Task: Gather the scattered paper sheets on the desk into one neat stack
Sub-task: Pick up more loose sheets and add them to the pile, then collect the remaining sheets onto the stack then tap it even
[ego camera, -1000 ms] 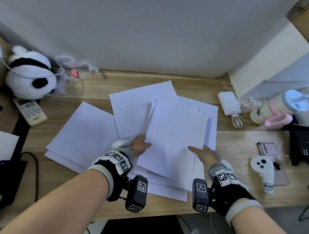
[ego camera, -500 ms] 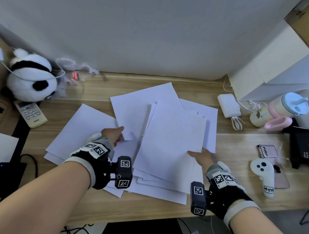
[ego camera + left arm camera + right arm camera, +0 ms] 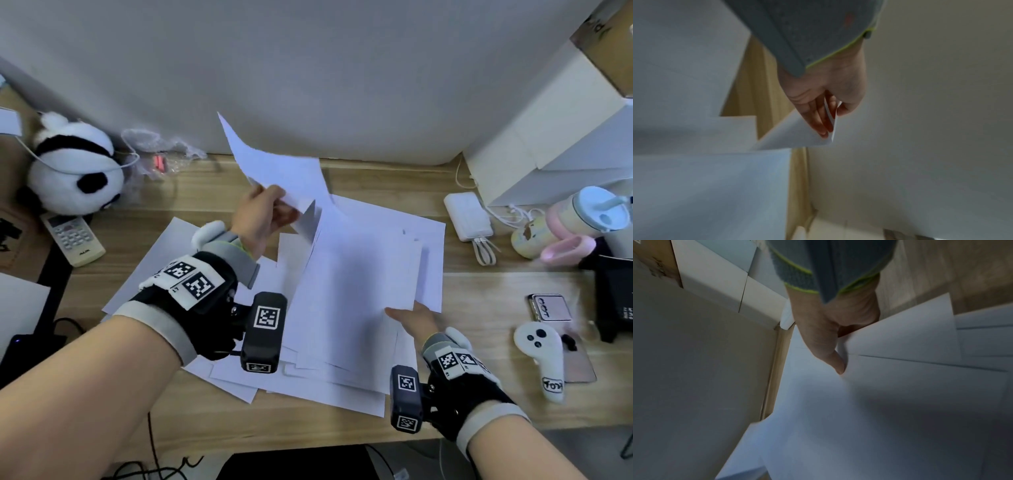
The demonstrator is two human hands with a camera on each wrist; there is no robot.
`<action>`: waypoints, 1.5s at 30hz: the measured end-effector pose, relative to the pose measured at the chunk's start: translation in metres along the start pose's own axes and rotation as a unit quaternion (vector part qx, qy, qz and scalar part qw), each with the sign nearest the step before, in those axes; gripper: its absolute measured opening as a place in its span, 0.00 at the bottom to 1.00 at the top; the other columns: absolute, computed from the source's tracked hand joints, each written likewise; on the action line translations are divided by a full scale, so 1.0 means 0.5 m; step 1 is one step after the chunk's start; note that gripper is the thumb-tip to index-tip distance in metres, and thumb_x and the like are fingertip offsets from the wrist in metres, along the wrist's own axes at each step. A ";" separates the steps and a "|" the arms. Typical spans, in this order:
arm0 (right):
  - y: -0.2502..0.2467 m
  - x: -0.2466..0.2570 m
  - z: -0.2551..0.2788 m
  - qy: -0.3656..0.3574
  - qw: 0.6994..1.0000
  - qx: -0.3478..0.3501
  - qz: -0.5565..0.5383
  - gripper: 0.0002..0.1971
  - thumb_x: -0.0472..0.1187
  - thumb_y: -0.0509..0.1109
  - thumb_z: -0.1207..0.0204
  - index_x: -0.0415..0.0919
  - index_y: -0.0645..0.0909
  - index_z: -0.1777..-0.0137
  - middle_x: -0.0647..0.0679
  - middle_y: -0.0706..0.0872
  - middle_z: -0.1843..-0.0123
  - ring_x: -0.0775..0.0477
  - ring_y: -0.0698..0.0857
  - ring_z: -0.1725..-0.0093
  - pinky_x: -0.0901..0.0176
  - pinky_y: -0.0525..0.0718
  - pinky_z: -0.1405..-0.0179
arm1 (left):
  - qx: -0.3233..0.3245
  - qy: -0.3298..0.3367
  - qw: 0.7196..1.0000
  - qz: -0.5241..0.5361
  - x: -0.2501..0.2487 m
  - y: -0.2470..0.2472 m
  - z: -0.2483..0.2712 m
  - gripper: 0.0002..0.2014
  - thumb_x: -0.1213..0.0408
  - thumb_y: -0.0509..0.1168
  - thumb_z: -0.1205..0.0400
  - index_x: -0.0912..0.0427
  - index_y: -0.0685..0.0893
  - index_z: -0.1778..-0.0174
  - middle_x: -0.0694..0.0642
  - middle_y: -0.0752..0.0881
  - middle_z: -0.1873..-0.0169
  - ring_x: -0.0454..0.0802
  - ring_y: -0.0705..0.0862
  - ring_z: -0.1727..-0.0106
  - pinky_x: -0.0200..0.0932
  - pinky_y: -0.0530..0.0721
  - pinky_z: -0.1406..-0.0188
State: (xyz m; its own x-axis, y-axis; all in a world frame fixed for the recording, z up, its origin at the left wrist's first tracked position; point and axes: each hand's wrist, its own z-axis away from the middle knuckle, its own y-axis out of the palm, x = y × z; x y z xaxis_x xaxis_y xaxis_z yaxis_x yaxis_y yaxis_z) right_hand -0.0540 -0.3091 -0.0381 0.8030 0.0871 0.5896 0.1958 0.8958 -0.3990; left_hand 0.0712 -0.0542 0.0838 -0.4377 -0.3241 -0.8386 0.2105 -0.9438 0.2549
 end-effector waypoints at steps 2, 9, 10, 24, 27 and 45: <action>0.000 0.000 0.000 -0.004 1.000 0.003 0.000 0.22 0.30 0.72 0.28 0.30 0.77 0.33 0.35 0.84 0.36 0.40 0.82 0.44 0.57 0.76 0.45 | 0.025 0.044 0.998 0.024 -0.038 0.029 0.023 0.11 0.74 0.58 0.20 0.60 0.72 0.68 0.50 0.76 0.85 0.44 0.77 0.84 0.39 0.88 0.70; -0.001 -0.004 -0.001 0.002 1.000 0.012 -0.004 0.22 0.29 0.70 0.28 0.30 0.77 0.32 0.40 0.85 0.45 0.42 0.81 0.48 0.56 0.78 0.46 | 0.083 0.004 0.994 0.066 -0.037 0.059 0.086 0.15 0.74 0.57 0.20 0.59 0.69 0.74 0.49 0.67 0.87 0.46 0.74 0.83 0.37 0.87 0.70; -0.003 -0.006 -0.005 0.006 1.000 0.013 -0.007 0.22 0.29 0.70 0.28 0.30 0.77 0.32 0.41 0.85 0.44 0.42 0.81 0.47 0.56 0.78 0.45 | 0.099 -0.033 0.994 0.041 -0.015 0.060 0.098 0.15 0.74 0.57 0.20 0.60 0.71 0.74 0.48 0.71 0.89 0.46 0.80 0.81 0.36 0.86 0.70; -0.018 -0.014 -0.018 0.079 0.984 0.039 -0.154 0.32 0.55 0.66 0.24 0.36 0.71 0.25 0.44 0.77 0.27 0.38 0.75 0.26 0.40 0.71 0.24 | 0.152 -0.326 0.914 -0.188 0.270 0.039 0.154 0.08 0.64 0.59 0.17 0.58 0.78 0.62 0.49 0.89 0.76 0.45 0.84 0.73 0.34 0.77 0.71; -0.009 -0.018 -0.014 0.056 0.990 0.053 -0.119 0.35 0.59 0.71 0.30 0.43 0.72 0.25 0.49 0.78 0.28 0.43 0.75 0.26 0.43 0.70 0.23 | 0.158 -0.340 0.903 -0.209 0.294 0.037 0.158 0.10 0.64 0.58 0.17 0.59 0.80 0.62 0.52 0.90 0.68 0.46 0.84 0.70 0.33 0.78 0.72; -0.024 -0.005 0.048 -0.103 0.990 0.041 -0.090 0.20 0.33 0.67 0.22 0.37 0.75 0.30 0.46 0.83 0.37 0.44 0.82 0.40 0.55 0.77 0.38 | 0.028 -0.069 0.951 -0.300 0.183 -0.079 0.004 0.30 0.54 0.73 0.26 0.58 0.74 0.29 0.51 0.79 0.40 0.48 0.80 0.41 0.40 0.78 0.41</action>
State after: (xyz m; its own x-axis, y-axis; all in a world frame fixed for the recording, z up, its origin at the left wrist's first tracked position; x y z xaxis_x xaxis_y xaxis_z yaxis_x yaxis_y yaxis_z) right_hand -0.0717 -0.3095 -0.0180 0.6262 0.0024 0.7797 0.2722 0.9364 -0.2215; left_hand 0.0214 -0.0469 -0.0021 -0.5752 0.2715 -0.7716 -0.1577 -0.9624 -0.2210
